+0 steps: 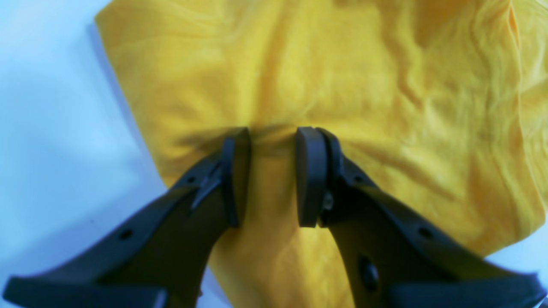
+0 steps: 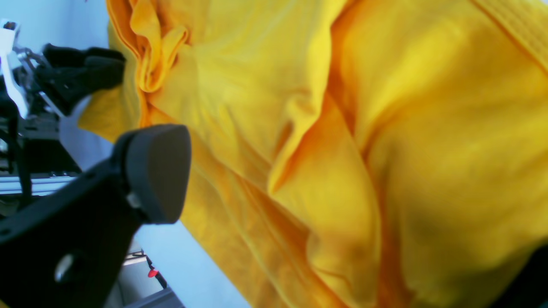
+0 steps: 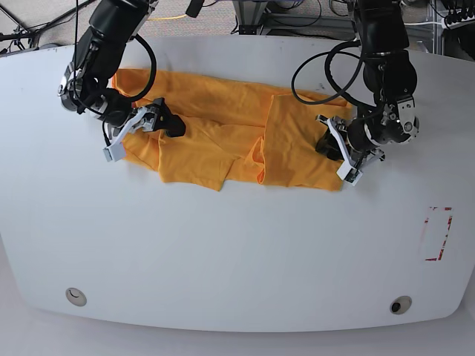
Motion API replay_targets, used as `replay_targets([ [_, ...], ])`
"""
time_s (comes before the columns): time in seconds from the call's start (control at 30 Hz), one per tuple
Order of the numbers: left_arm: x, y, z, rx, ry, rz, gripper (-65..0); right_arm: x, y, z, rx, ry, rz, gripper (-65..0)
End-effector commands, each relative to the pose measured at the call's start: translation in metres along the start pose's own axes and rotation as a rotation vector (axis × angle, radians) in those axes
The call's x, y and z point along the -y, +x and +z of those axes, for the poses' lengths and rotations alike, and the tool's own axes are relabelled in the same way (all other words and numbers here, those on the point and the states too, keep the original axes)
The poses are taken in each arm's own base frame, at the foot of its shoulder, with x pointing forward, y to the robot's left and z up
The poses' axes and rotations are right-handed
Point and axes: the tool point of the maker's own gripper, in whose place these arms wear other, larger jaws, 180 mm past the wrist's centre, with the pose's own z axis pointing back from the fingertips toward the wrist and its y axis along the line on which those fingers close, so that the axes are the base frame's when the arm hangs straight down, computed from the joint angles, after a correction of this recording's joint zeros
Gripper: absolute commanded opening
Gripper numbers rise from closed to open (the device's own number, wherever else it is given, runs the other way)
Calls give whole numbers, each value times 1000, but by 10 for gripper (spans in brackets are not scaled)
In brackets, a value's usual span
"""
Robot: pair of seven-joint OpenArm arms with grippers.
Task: Fold the T-shirt properly
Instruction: 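Grasp the shirt's two ends with both grippers, then fold the shirt in half, bringing both grippers together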
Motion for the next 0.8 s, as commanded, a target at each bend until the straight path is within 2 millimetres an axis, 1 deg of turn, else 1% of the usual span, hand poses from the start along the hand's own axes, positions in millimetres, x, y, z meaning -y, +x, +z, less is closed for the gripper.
replay_targets([
  [0.0,-6,-31,0,-151,45,-15,-479,11,-8,3,-59,-60,7,-176],
  [0.03,-6,-30,1,-153,48,-18,-479,12,-6,3,-59,-66,13,-231],
  [0.07,-7,-31,2,-159,50,-20,-479,13,-4,3,-62,-73,18,-319],
  [0.1,-7,-32,2,-165,51,-21,-479,15,-3,5,-63,-84,24,-426],
  [0.17,-7,-30,3,-166,52,-25,-479,17,-2,6,-66,-93,30,-561],
  [0.2,-7,-29,3,-164,53,-26,-479,17,-1,6,-64,-95,34,-642],
  [0.27,-3,-28,0,-164,43,-20,-479,23,7,13,-60,-116,54,-650],
  [0.33,4,-26,-4,-156,29,-13,-478,24,14,20,-49,-133,80,-650],
  [0.4,11,-23,-7,-148,15,-11,-476,21,24,28,-36,-155,126,-650],
  [0.47,19,-11,-13,-131,-4,-34,-475,16,36,36,-20,-176,177,-650],
  [0.5,21,-9,-14,-131,-11,-44,-475,13,40,38,-14,-181,194,-650],
  [0.57,40,-5,-26,-138,-62,-63,-475,7,62,48,25,-207,259,-650],
  [0.67,67,-1,-38,-135,-122,-61,-475,2,80,60,59,-237,321,-650],
  [0.7,75,5,-41,-122,-138,-59,-475,-2,91,65,83,-246,350,-650],
  [0.77,85,20,-46,-97,-159,-55,-475,-10,105,67,105,-249,392,-650],
])
